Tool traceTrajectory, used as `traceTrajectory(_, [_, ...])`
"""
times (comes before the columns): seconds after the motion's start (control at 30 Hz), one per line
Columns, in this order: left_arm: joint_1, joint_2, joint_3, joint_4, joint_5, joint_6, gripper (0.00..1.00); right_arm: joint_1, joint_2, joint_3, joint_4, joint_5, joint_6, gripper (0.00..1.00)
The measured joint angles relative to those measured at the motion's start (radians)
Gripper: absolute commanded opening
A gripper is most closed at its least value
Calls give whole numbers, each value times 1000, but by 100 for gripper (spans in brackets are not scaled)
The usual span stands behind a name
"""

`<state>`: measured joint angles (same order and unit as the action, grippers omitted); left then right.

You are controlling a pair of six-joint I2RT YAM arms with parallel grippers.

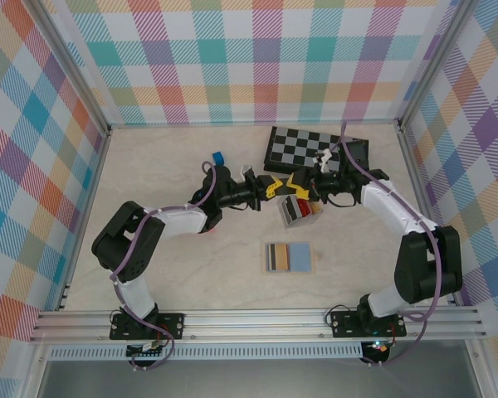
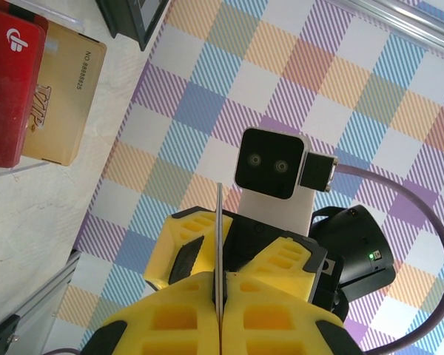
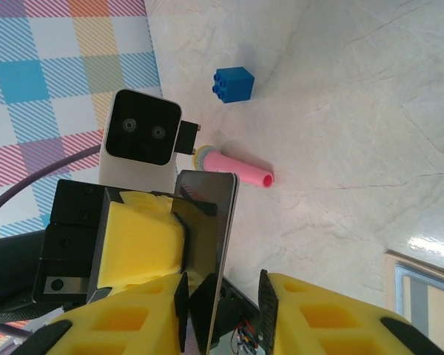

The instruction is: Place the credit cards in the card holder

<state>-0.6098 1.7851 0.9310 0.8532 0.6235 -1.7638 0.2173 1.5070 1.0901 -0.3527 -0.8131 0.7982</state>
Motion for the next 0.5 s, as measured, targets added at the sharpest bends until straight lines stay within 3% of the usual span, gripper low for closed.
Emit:
traceTrajectory(0.23, [0,2,-15,24,4,56,8,0,16,0,13,-29,-8,16])
traceTrajectory(0.5, [0,39,-31,123,9,70,14,0,16,0,-1,-1,-41,16])
